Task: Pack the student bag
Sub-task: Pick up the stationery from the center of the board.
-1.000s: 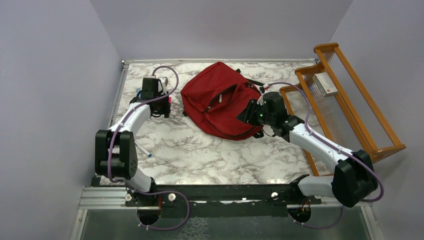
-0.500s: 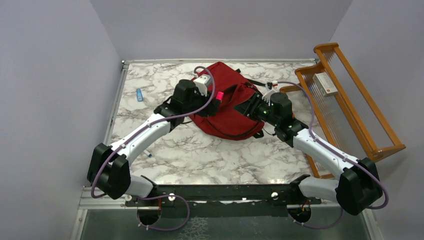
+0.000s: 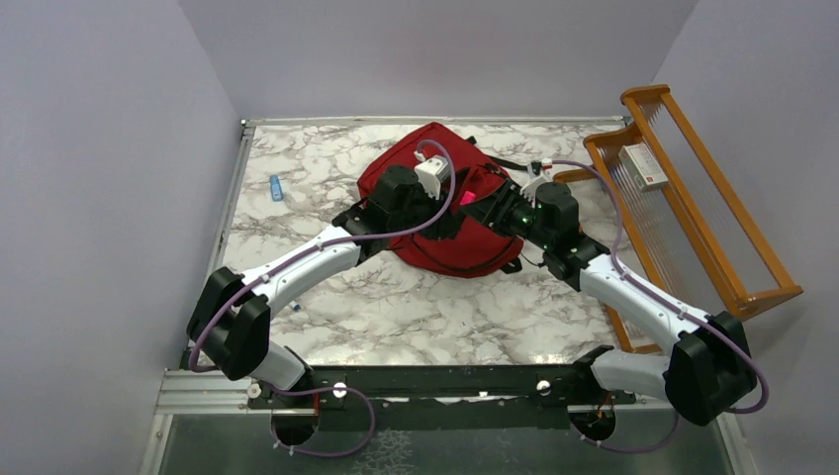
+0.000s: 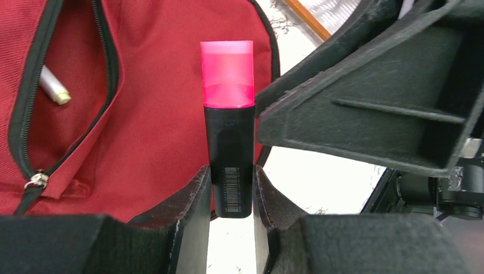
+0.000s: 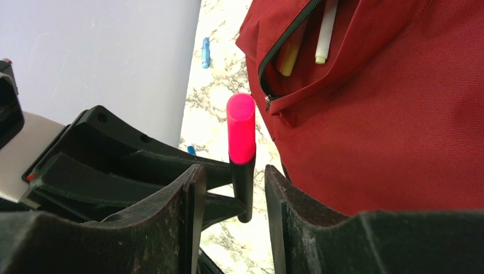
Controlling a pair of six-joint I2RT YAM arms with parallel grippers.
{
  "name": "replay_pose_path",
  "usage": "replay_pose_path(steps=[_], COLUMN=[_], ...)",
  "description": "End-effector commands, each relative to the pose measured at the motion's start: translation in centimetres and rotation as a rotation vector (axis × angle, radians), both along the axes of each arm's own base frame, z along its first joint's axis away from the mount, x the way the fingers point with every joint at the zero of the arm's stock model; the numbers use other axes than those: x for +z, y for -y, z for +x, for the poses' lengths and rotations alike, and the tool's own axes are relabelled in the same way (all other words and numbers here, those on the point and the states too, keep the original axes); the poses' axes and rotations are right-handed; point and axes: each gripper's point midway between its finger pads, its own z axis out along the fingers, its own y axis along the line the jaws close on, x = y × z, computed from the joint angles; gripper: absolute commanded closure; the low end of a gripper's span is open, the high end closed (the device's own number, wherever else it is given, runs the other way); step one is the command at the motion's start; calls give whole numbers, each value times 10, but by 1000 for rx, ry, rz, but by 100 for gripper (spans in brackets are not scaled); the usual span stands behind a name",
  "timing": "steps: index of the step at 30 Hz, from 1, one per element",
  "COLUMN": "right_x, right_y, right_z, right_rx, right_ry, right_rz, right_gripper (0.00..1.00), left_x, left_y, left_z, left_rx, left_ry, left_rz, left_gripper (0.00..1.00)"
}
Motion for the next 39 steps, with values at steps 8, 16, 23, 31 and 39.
replay_pose_path(steps=[8,16,23,31,39], right_x=[-7,-12,-8,-34,-39], right_y=[-6,-8,4,42,42], right_z=[8,5,10,8,-1], right_rx=[3,11,-49,-220,-185], right_ry=[-17,-33,0,-72,-81], right_rz=[4,34,-14,-135,-153], right_gripper=[61,92,100,100,100], left_x=[30,29,31,28,-14], left_y=[22,24,23,-26,-65], left_z=[-1,-3,3,58,115], left_rx=[-41,-56,-51,119,173], left_ry=[53,65,92,186,257], left_rz=[-79,-83,-55,143,468], left_gripper=[79,76,54,37,27])
